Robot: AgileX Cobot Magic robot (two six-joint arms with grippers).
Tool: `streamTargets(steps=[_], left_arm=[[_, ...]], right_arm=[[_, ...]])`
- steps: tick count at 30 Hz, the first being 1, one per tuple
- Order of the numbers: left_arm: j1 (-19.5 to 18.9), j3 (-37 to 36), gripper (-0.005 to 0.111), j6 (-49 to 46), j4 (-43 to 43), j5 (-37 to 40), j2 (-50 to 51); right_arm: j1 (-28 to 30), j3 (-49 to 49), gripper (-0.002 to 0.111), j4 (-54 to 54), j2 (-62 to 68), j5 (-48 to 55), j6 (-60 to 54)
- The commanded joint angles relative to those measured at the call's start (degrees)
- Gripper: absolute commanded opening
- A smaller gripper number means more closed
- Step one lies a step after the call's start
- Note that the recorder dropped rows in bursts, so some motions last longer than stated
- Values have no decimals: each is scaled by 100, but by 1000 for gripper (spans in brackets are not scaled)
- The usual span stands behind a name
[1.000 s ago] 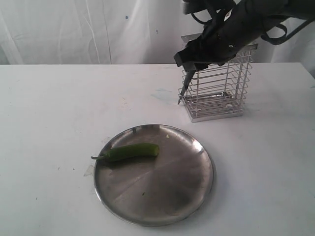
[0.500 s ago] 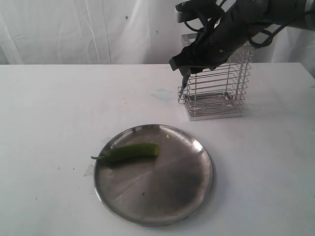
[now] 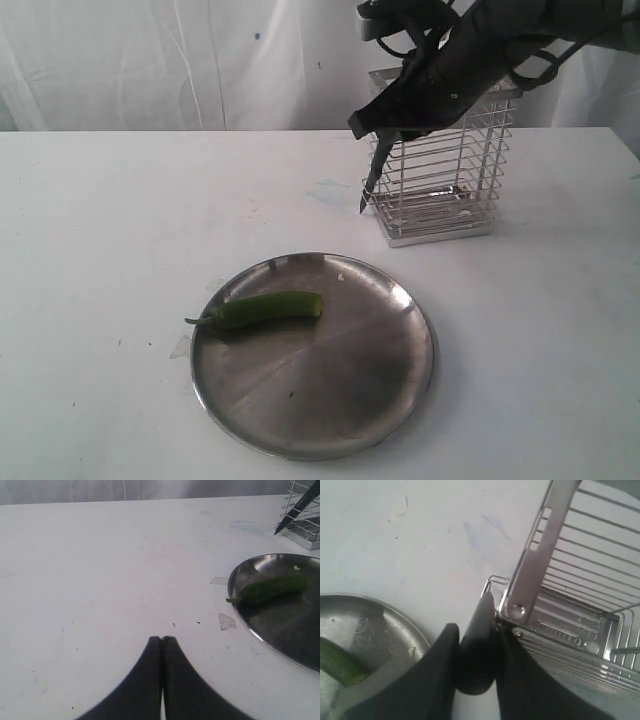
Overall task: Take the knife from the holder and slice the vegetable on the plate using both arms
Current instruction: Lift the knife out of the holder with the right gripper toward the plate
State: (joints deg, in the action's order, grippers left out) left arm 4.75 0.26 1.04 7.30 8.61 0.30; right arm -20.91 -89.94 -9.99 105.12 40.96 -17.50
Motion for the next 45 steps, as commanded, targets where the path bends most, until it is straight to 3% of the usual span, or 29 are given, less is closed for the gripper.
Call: streamTargets(steps=[1,17,24,31,34,38,45], left_arm=[[2,-26,0,-23,51,0,-30],[2,-26,0,-23,51,0,-30],[2,-26,0,-23,51,0,-30],[2,-26,0,-23,51,0,-30],[2,-26,0,-23,51,0,-30],[2,-26,0,-23,51,0,-30],[2,-26,0,-23,51,0,-30]], right_arm=[[29,-22,8,-74,-377,435,-30],[29,-22,8,-62,-1321,1147,-18],[29,582,8,-73,-2363,1363,-18],[-399,2463,8,-440,-4258,533,118],[-969,3933,8,-521,-5536,-362,298],[-1302,5585,8,-547,-6828,-1754,576],[-1672,6710,7,-736,-7069,-2921,576]])
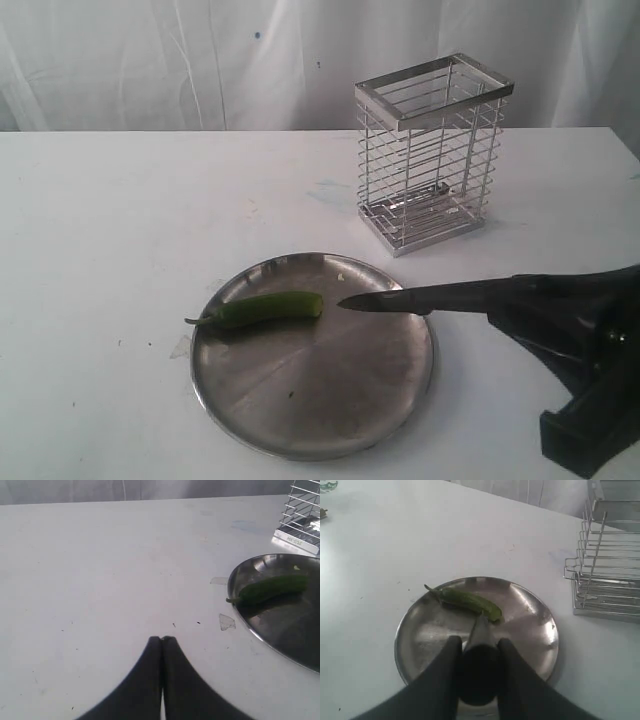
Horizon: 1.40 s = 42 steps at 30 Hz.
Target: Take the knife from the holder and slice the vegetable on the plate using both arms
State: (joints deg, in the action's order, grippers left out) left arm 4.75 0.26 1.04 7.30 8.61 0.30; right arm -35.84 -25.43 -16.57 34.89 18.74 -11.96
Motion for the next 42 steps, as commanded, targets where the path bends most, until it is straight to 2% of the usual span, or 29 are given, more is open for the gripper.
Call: streamTargets(steps=[1,9,19,42], left_arm=[[2,-26,0,-23,51,0,-30],[2,-26,0,-23,51,0,-30],[2,-26,0,-23,51,0,-30],[2,-26,0,-23,51,0,-30]], right_arm=[[-266,328,7,-78,-46,-904,22],[-694,357,7,-34,481,-1656,22],[-1153,347,7,348,1771,-3112,12],[-1244,323,7,348,1838,-3408,205]])
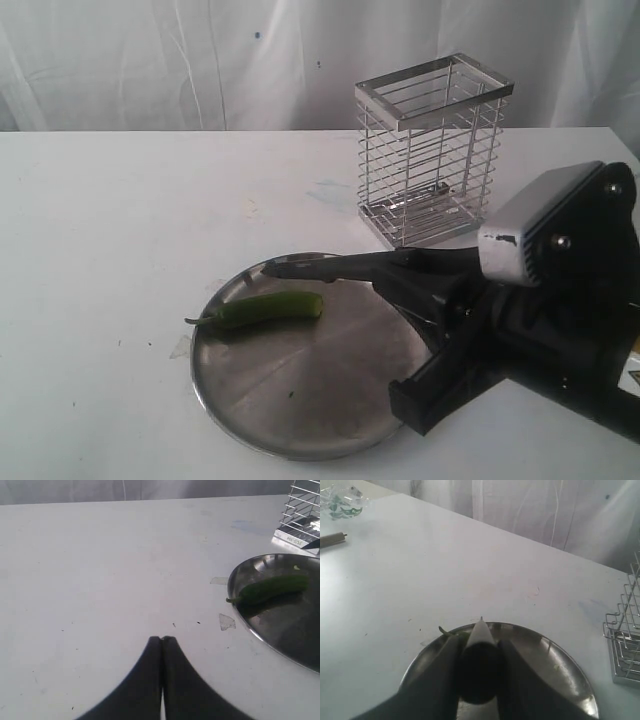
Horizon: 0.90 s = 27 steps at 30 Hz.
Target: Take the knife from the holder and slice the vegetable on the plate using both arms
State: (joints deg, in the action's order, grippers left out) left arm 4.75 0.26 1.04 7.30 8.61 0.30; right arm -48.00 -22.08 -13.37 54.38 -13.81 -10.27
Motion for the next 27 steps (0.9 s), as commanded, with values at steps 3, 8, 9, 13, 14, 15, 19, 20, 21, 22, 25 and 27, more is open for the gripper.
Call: streamTargets(steps=[3,8,9,13,14,15,19,20,21,22,25,27], left_arm=[[2,-26,0,-23,51,0,-30],[2,-26,0,-23,51,0,-30],[2,-26,0,-23,51,0,-30],[2,-26,0,-23,51,0,-30],[2,-26,0,-23,51,0,-30],[2,-26,0,-23,51,0,-30],[2,-26,0,-23,51,0,-30],[2,-26,0,-23,51,0,-30],[2,-26,0,-23,51,0,-30],[2,-26,0,-23,51,0,-30],[2,-26,0,-23,51,0,-30],[2,-26,0,-23,51,0,-30]], right_arm=[[-27,-12,7,28,-171,-131,36],[-27,-12,7,28,-223,-33,36],[-27,-12,7,28,-223,8,36],[-27,-12,7,28,-223,155,36],[-27,-12,7,28,-223,183,36],[-27,-12,7,28,-223,211,36],[-27,-12,7,28,-223,211,36],[-27,-12,7,28,-223,199,36],[-27,-12,7,28,-223,199,36],[-27,-12,7,28,-223,199,36],[-27,-12,7,28,-223,223,48],[-27,-12,7,28,-223,223,111]])
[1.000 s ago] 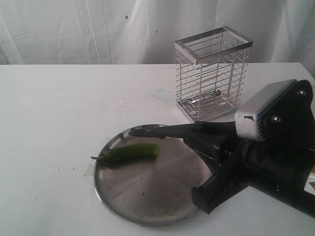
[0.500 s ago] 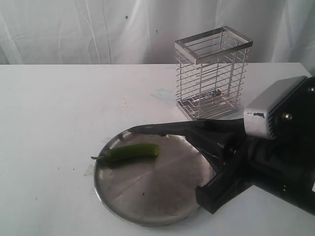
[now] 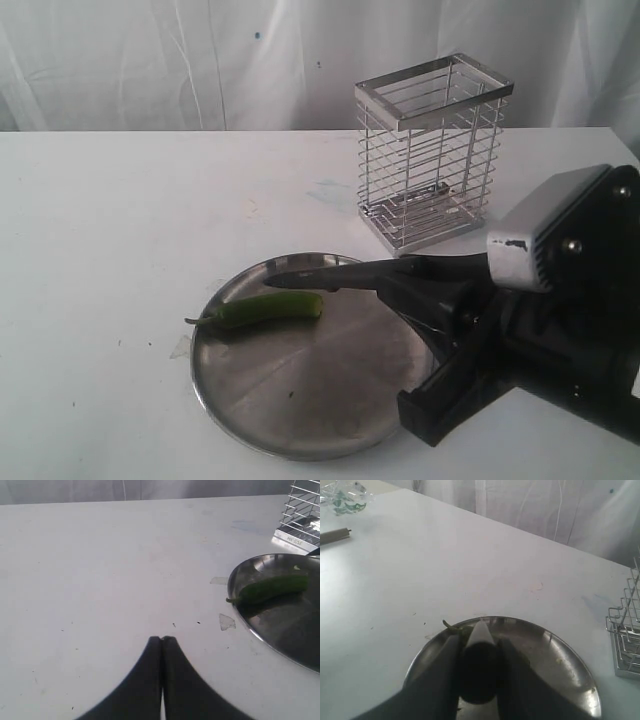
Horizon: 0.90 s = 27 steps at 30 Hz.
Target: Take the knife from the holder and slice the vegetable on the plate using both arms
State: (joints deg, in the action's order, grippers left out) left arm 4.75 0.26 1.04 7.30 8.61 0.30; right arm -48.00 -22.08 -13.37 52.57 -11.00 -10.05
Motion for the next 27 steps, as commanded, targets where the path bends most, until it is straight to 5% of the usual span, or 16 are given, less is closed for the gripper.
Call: streamTargets(steps=[1,7,13,22,23,25,27], left_arm=[[2,-26,0,-23,51,0,-30],[2,-26,0,65,54,-151,-30],[2,-26,0,1475,1219,-1545,-30],[2,-26,0,2343,1126,-2540,-30],[2,-26,0,2663,848,-2371,-30],[165,23,0,4921,-1011,-1283,-30],[608,-26,0,6943,-3723,-2551,151]], right_arm=[[-27,-12,7,28,-42,-58,114],[-27,-12,7,28,-42,-70,126],[-231,-15,7,588,-126,-94,126],[-399,-448,7,588,-276,66,126],[-399,-476,7,588,-276,66,126],[-399,-610,7,588,-276,43,126],[-422,-794,7,588,-276,-16,126]])
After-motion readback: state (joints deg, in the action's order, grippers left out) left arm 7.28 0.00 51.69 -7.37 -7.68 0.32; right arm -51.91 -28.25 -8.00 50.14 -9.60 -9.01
